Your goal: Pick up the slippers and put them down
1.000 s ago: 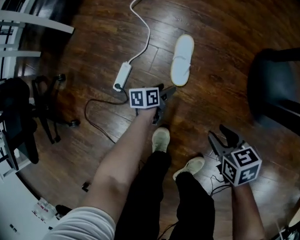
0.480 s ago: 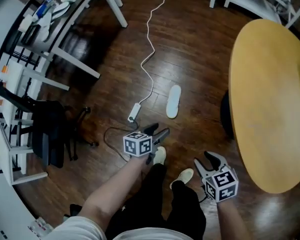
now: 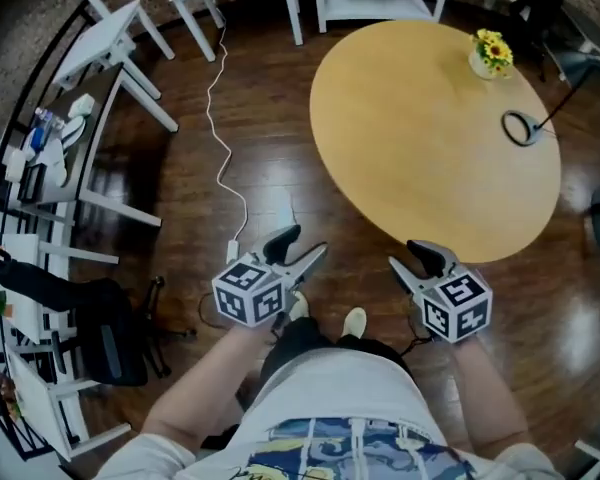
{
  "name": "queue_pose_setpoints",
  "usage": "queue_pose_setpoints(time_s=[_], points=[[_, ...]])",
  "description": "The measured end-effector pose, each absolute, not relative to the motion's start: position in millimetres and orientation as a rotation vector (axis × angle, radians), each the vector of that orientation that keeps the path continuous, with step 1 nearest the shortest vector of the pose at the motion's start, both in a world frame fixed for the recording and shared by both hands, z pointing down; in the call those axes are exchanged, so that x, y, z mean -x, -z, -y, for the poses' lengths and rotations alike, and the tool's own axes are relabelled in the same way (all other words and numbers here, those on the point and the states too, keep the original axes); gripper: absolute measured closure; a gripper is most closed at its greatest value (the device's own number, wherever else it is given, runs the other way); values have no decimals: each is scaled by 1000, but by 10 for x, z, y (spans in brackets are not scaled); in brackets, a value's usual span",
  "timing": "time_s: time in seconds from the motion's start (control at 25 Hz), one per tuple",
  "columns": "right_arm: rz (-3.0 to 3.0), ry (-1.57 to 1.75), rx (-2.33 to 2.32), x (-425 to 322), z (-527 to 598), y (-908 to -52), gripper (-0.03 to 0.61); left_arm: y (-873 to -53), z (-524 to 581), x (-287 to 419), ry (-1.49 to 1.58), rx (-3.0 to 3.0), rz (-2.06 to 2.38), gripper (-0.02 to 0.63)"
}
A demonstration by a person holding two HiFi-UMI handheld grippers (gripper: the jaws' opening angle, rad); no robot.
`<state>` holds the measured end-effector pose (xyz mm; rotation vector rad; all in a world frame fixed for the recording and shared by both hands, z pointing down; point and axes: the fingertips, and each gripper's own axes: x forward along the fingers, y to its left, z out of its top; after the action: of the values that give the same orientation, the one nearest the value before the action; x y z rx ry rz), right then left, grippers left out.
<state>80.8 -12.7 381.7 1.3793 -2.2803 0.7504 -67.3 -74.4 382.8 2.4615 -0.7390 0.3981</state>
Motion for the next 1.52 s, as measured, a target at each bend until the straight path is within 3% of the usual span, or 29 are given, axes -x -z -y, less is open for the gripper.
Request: queue_pose_setpoints(time_s=[0.28,0.68,1.52], points=[[2178,-758,-1713,-1907,-755,-3189,377,-3198,26,-488,-583,-2679,542,337],[2007,-769,-2033,-2690,-1727,-3007,377,-3072,-801,-1215,-626,-2747,284,339],[1997,-758,-2086,-2979,-2100,-3011,379,-3104,-976,-1360,-648,-2721,359,339]])
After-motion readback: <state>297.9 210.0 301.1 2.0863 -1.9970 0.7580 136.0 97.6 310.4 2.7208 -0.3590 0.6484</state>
